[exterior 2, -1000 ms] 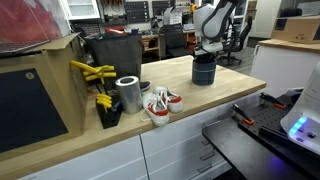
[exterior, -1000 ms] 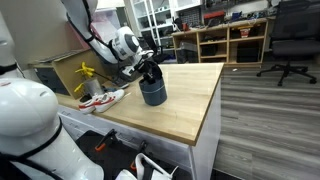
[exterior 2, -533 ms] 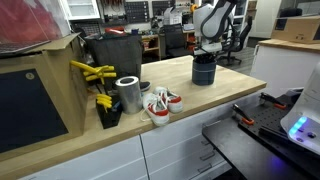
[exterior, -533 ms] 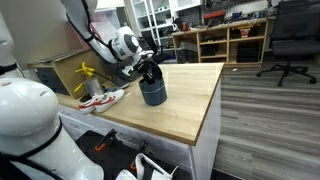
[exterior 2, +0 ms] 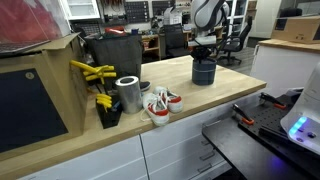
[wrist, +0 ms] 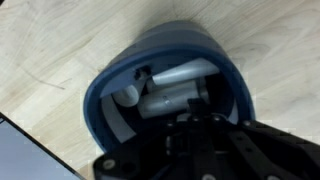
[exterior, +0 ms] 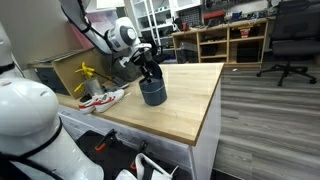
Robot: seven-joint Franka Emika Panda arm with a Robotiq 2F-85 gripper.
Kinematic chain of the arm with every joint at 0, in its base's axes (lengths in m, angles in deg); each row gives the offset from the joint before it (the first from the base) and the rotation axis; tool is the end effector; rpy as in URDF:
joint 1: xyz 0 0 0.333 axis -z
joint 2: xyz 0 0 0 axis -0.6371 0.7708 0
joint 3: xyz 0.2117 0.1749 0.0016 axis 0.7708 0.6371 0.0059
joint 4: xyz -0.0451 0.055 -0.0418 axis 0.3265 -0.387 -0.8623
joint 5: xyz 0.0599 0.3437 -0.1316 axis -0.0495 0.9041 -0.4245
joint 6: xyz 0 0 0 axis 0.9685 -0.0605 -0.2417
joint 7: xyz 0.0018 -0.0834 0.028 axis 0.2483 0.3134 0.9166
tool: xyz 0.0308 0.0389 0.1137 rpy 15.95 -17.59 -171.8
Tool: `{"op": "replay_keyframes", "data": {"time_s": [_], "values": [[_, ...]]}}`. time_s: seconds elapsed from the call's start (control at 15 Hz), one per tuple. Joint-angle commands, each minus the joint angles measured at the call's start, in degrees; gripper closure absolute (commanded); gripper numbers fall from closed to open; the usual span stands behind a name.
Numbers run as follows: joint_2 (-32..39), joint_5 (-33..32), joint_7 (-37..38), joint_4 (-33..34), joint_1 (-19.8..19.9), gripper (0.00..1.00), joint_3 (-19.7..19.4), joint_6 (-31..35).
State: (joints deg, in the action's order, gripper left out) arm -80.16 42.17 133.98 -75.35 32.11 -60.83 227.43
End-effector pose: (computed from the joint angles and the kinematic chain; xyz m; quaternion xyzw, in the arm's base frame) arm 0.5024 0.0541 0.2308 0.9429 -0.3237 0.0526 0.0589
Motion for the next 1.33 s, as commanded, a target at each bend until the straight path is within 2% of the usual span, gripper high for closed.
{"op": "replay_keyframes", "data": {"time_s": [0.0, 0.27, 0.33, 0.4, 1.0, 1.07, 1.27], "values": [[-3.7, 5.0, -2.8, 2.3, 0.3, 1.00, 1.6, -5.8], [-5.7, 5.5, -3.0, 4.0, 0.5, 1.00, 2.7, -10.5], [-6.1, 5.6, -3.6, 4.0, 0.6, 0.74, 3.0, -10.9], [-6.3, 5.8, -4.7, 4.0, 0.7, 0.73, 3.3, -11.0], [-2.7, 4.1, -17.7, 3.2, 0.5, 0.07, 4.2, -8.0], [-2.1, 3.9, -18.5, 3.3, 0.5, 0.01, 4.0, -7.6], [-0.6, 3.9, -20.1, 3.6, 0.4, 0.01, 3.7, -6.6]]}}
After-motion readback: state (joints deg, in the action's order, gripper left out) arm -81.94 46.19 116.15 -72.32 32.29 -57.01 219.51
